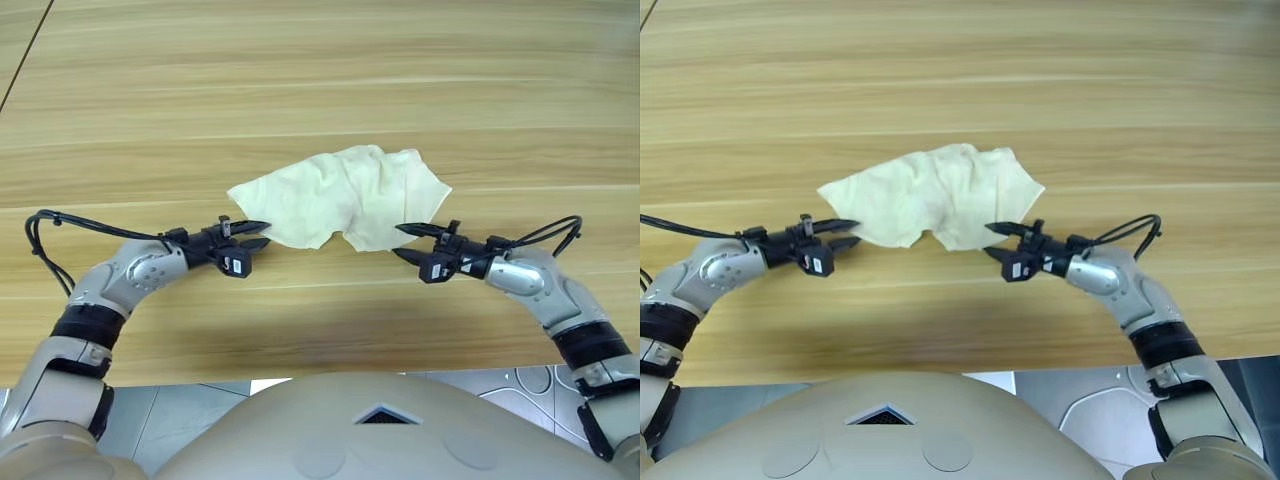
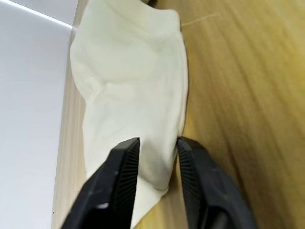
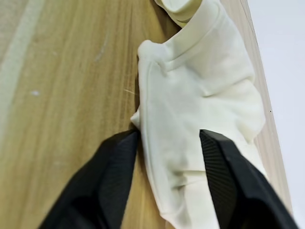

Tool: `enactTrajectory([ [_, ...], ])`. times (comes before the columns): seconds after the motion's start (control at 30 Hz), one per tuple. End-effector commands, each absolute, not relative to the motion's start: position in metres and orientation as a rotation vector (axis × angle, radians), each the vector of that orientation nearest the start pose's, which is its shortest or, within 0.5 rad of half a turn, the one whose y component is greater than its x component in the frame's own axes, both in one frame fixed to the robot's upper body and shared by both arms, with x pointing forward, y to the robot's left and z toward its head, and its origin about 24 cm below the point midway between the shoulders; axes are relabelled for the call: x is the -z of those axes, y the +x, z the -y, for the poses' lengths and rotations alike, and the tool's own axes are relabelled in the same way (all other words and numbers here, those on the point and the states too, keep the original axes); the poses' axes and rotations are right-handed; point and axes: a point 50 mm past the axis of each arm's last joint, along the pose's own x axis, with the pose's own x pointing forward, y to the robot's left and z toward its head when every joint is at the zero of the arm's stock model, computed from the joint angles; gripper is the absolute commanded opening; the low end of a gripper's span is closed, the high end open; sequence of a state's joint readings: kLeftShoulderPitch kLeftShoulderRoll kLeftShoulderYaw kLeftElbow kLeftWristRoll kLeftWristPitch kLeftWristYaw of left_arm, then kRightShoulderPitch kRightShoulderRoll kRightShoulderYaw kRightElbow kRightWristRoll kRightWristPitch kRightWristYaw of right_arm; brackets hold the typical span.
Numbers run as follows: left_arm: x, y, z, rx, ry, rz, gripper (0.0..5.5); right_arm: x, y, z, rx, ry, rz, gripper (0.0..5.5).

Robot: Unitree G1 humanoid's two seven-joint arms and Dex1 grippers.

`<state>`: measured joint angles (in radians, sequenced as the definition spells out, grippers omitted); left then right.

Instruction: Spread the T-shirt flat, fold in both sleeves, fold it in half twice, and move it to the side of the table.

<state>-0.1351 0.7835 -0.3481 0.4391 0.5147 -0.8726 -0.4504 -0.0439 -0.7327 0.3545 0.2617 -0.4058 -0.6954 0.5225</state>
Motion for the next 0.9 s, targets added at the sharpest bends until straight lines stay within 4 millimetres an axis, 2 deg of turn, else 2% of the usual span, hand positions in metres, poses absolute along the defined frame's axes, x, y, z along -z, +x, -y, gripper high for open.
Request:
enactTrajectory([
  [0.03, -0.006, 0.211, -0.218, 1.260, 1.234, 0.028, 0.81, 0.004, 0.200, 0.199, -1.211, -1.112, -0.086, 1.48],
  [0.23, -0.011, 0.217, -0.218, 1.251, 1.254, 0.022, 0.00, 0.005, 0.204, 0.198, -1.207, -1.109, -0.085, 0.30],
  [0.3, -0.012, 0.218, -0.219, 1.250, 1.265, 0.013, 0.00, 0.005, 0.204, 0.198, -1.206, -1.109, -0.084, 0.03],
  [0.4, -0.021, 0.214, -0.211, 1.279, 1.207, 0.070, 0.00, 0.004, 0.205, 0.198, -1.195, -1.103, -0.076, 0.03],
  [0.47, -0.033, 0.212, -0.204, 1.279, 1.125, 0.143, 0.00, -0.005, 0.211, 0.197, -1.139, -1.085, -0.021, 0.03],
  [0.53, -0.056, 0.223, -0.202, 1.186, 1.045, 0.245, 0.00, -0.022, 0.228, 0.195, -1.027, -1.027, 0.056, 0.03],
  [0.57, -0.073, 0.233, -0.204, 1.101, 1.037, 0.317, 0.00, -0.040, 0.243, 0.194, -0.932, -0.976, 0.136, 0.03],
  [0.63, -0.105, 0.245, -0.208, 0.990, 1.010, 0.450, 0.00, -0.090, 0.266, 0.199, -0.745, -0.839, 0.328, 0.03],
  [0.67, -0.125, 0.248, -0.210, 0.945, 0.996, 0.526, 0.00, -0.121, 0.267, 0.205, -0.683, -0.728, 0.438, 0.03],
  [0.7, -0.141, 0.248, -0.213, 0.918, 0.981, 0.581, 0.00, -0.145, 0.261, 0.210, -0.683, -0.641, 0.529, 0.03],
  [0.73, -0.160, 0.241, -0.217, 0.911, 0.977, 0.645, 0.00, -0.163, 0.246, 0.214, -0.738, -0.616, 0.597, 0.03],
  [0.77, -0.178, 0.231, -0.220, 0.926, 0.969, 0.696, 0.00, -0.173, 0.226, 0.215, -0.831, -0.650, 0.644, 0.03],
  [0.83, -0.199, 0.198, -0.219, 1.061, 0.961, 0.768, 0.00, -0.175, 0.176, 0.213, -1.064, -0.785, 0.704, 0.03],
  [0.9, -0.205, 0.149, -0.216, 1.263, 0.948, 0.849, 0.00, -0.198, 0.132, 0.219, -1.156, -0.734, 0.873, 0.03],
])
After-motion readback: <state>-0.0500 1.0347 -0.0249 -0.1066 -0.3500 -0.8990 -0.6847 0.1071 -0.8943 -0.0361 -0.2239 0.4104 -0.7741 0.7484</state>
